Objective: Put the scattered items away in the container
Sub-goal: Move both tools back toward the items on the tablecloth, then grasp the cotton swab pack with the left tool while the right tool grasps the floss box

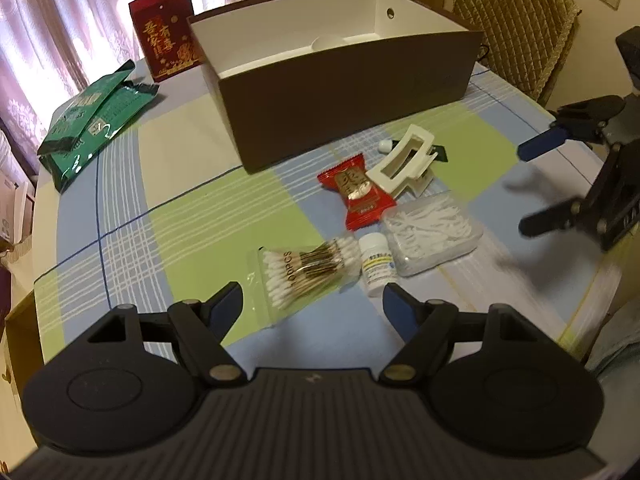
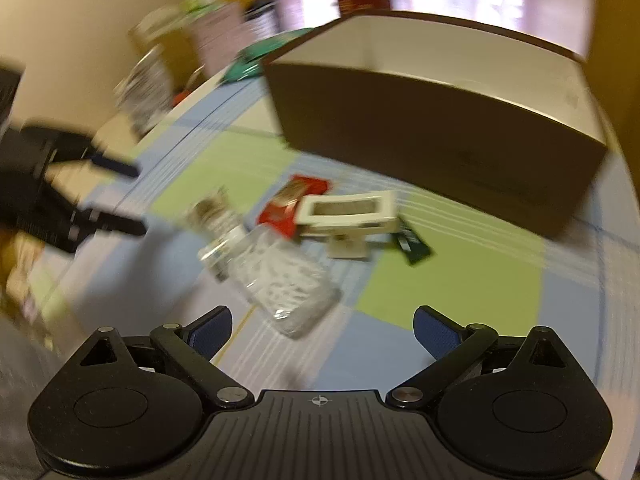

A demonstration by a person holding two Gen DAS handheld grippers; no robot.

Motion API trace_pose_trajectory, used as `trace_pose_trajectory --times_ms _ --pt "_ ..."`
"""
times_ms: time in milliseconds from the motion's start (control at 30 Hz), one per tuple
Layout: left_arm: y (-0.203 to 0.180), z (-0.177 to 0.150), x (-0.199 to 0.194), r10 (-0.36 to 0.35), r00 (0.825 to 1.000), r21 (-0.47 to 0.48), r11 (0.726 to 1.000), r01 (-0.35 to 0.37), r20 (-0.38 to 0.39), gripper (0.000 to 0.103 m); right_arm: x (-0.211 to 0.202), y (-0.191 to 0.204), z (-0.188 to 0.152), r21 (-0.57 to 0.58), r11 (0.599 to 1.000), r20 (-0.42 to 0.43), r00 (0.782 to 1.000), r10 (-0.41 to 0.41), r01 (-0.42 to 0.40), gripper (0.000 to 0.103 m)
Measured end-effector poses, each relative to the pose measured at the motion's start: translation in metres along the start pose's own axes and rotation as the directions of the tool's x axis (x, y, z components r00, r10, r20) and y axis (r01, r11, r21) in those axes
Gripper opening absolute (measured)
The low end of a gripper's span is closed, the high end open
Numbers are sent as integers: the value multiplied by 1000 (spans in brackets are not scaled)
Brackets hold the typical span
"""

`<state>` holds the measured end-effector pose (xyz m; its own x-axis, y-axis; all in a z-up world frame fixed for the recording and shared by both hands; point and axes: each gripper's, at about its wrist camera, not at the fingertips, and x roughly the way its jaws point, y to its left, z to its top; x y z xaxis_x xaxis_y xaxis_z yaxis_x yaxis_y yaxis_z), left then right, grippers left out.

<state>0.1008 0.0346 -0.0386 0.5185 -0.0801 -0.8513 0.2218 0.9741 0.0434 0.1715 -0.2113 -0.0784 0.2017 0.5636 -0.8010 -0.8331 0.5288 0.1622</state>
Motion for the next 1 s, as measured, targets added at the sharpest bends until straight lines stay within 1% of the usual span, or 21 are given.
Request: trace_pose_trajectory --times_ms 67,133,233,333,367,400,433,500,633,667,767,900,1000 --pt "3 0 1 1 1000 -6 1000 -1 -7 74 11 9 2 -96 995 -17 1000 27 -28 102" --pt "6 -2 2 2 1000 -15 1000 -2 -12 74 21 14 5 -191 981 -17 999 44 -46 102" --pt "11 -5 2 5 1000 -30 1000 -5 -20 74 36 19 12 -287 956 -20 998 56 -59 102" --pt "16 -9 1 12 999 -43 999 -14 -32 74 48 25 16 -378 923 -33 997 64 -72 102" --pt "17 -10 1 14 999 -48 999 -16 -35 74 53 26 17 -402 912 -40 997 70 -80 91" --pt "18 -12 0 16 999 -52 998 -18 -38 74 58 27 19 -421 902 -59 995 83 -100 72" --pt "20 -13 0 19 999 -55 998 -21 -41 74 64 28 20 -431 895 -86 993 84 -113 70" --pt "22 -15 -1 23 999 -62 998 -26 -48 74 74 29 21 -454 884 -108 992 72 -113 70" --pt "24 -20 0 19 998 -61 998 -22 -53 74 85 28 21 -455 881 -127 989 81 -131 69" --pt "24 -20 0 16 998 -56 998 -20 -55 73 86 27 20 -451 883 -130 988 82 -132 62" --pt "21 -20 4 9 998 -24 1000 -11 -57 70 84 24 17 -412 901 -143 986 86 -138 61" --pt "17 -16 15 3 999 70 998 1 -53 66 71 15 6 -344 933 -146 987 61 -109 61" --pt "13 -10 26 -7 999 173 985 15 -47 64 61 1 -4 -246 967 -142 989 29 -64 61"
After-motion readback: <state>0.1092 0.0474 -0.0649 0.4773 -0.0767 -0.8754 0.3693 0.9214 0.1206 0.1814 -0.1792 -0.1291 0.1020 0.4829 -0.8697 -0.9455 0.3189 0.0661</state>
